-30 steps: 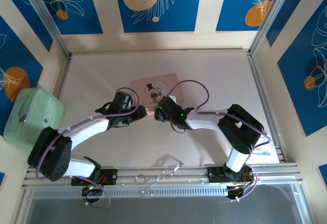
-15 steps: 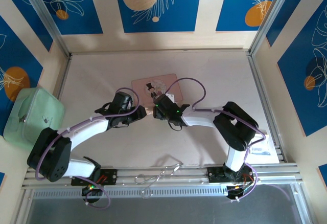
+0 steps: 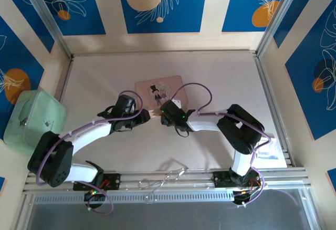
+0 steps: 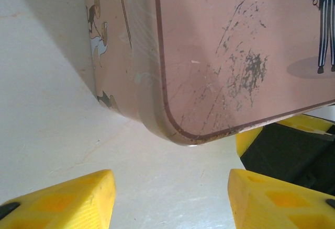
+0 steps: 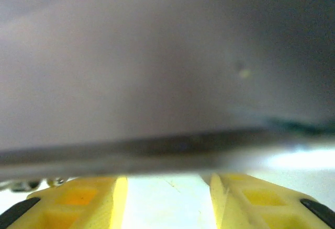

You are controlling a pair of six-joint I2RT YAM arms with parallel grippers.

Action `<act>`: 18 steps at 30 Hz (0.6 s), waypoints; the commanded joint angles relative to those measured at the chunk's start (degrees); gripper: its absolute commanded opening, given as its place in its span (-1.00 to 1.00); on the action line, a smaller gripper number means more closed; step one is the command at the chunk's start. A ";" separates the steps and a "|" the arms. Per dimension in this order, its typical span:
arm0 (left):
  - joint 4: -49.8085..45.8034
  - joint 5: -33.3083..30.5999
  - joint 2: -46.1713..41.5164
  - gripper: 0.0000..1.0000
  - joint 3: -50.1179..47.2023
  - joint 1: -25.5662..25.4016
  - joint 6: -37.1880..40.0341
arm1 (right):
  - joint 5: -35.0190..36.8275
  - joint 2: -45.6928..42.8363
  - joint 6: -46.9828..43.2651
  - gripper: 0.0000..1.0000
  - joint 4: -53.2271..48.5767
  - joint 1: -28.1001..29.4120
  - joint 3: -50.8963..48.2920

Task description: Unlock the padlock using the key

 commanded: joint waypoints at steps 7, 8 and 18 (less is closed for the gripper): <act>-1.36 0.76 -1.45 0.19 -0.35 0.76 0.95 | 1.15 -1.22 -5.87 -0.08 1.57 0.63 0.33; -1.33 0.76 -1.40 0.19 -0.30 0.81 0.86 | 1.59 -1.37 -5.89 -0.07 1.37 0.83 0.46; -1.85 0.85 -1.54 0.18 0.17 0.80 1.01 | 2.36 -3.44 -6.49 0.01 3.46 1.47 -0.79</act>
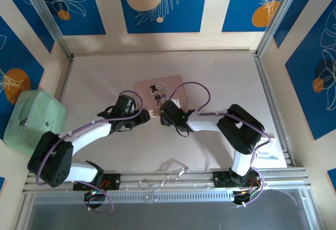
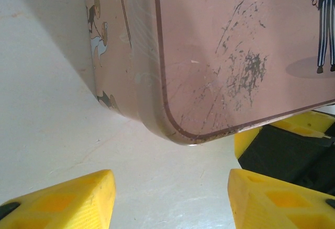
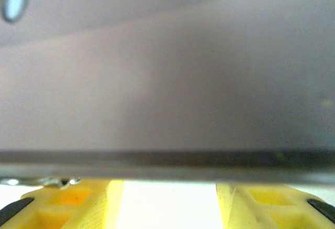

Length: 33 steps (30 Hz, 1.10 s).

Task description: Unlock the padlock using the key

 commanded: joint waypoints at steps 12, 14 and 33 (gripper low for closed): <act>-2.62 0.74 -1.47 0.18 1.00 0.80 1.27 | 0.55 -2.81 0.05 0.00 1.26 -0.88 -0.53; -2.81 0.65 -1.44 0.18 1.09 0.78 1.36 | 0.93 -2.20 0.48 0.00 0.05 -1.00 0.36; -1.90 1.00 -1.56 0.18 0.62 0.79 0.84 | 1.09 -0.93 3.13 -0.03 -1.77 -0.42 0.57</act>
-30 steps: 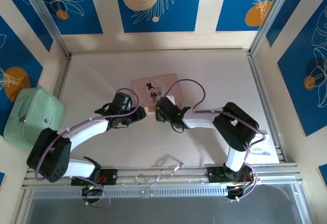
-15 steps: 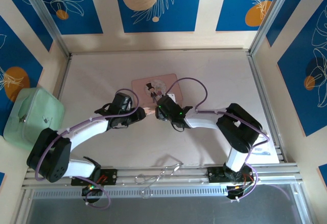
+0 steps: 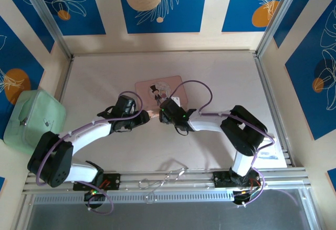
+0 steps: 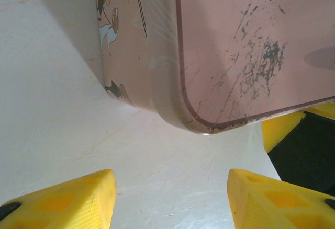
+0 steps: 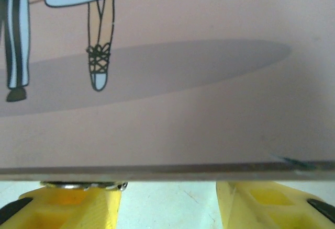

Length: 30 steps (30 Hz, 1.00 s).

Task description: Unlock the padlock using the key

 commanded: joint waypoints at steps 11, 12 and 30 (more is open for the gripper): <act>-0.72 0.59 -1.99 0.18 0.44 0.77 1.07 | 0.76 2.26 -0.28 0.13 -2.46 -1.11 0.68; -0.76 0.58 -2.06 0.18 0.45 0.84 1.08 | 0.67 2.26 -0.68 0.13 -2.36 -1.27 0.57; -1.78 0.67 -1.87 0.18 1.15 0.83 1.61 | 3.26 6.01 -18.71 -0.46 -3.43 2.80 8.34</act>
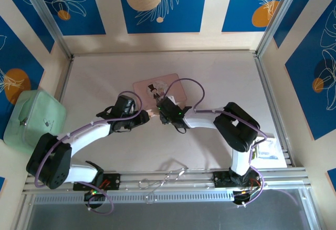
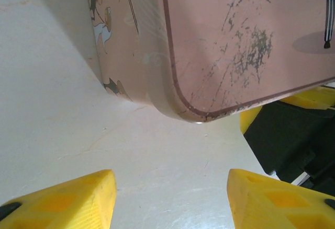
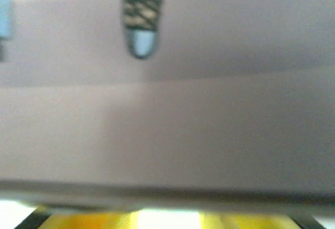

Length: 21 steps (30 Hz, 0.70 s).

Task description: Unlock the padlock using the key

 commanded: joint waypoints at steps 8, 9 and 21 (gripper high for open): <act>-1.08 0.96 -0.63 0.14 1.76 0.76 1.47 | 6.85 4.25 -16.04 -0.69 -2.17 6.76 8.82; -1.33 0.72 -1.02 0.14 1.69 0.83 1.52 | 6.53 4.28 -16.59 -0.70 -1.95 6.97 8.98; -7.62 -5.56 -11.31 0.24 0.46 2.10 0.17 | 1.07 -3.77 -13.28 -0.78 -0.07 11.14 -1.13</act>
